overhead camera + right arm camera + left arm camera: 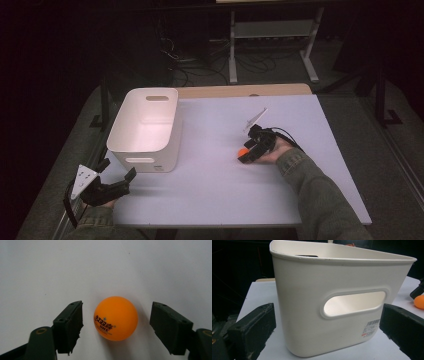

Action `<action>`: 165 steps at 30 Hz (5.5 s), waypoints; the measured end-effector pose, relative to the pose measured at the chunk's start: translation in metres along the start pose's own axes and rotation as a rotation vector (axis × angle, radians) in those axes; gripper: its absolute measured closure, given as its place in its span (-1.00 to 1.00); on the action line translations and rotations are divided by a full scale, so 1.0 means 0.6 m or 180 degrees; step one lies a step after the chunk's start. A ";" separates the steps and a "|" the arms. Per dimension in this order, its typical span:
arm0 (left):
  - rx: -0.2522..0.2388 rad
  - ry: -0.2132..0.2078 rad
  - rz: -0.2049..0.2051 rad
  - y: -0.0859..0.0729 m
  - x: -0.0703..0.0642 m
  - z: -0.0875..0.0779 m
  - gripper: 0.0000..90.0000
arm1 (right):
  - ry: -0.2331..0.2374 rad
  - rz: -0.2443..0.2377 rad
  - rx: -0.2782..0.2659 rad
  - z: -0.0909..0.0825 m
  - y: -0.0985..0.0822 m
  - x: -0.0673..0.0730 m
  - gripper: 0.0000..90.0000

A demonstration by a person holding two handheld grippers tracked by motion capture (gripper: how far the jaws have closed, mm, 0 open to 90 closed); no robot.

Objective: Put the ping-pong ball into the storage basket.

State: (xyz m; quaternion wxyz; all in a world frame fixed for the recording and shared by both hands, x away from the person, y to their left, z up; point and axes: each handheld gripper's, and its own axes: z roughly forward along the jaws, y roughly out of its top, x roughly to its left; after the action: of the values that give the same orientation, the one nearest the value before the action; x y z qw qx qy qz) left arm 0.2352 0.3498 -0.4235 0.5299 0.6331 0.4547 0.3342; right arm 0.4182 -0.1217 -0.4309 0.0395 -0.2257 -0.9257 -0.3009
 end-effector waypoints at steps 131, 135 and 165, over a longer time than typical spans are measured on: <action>-0.0019 0.0002 -0.0031 0.002 0.002 -0.002 -1.00 | 0.0077 -0.0910 -0.0232 -0.120 0.273 0.105 0.11; -0.0020 -0.0014 -0.0049 0.002 0.003 -0.002 -1.00 | 0.0066 -0.0956 -0.0219 -0.119 0.286 0.108 0.11; -0.0040 -0.0043 -0.0059 0.003 0.003 -0.004 -1.00 | 0.0113 -0.1157 -0.0222 -0.096 0.362 0.130 0.11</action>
State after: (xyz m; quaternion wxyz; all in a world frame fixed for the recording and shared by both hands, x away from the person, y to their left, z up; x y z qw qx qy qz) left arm 0.2339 0.3526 -0.4213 0.5400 0.6277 0.4548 0.3279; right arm 0.4408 0.0317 -0.2508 -0.0071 -0.0506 -0.9394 -0.3390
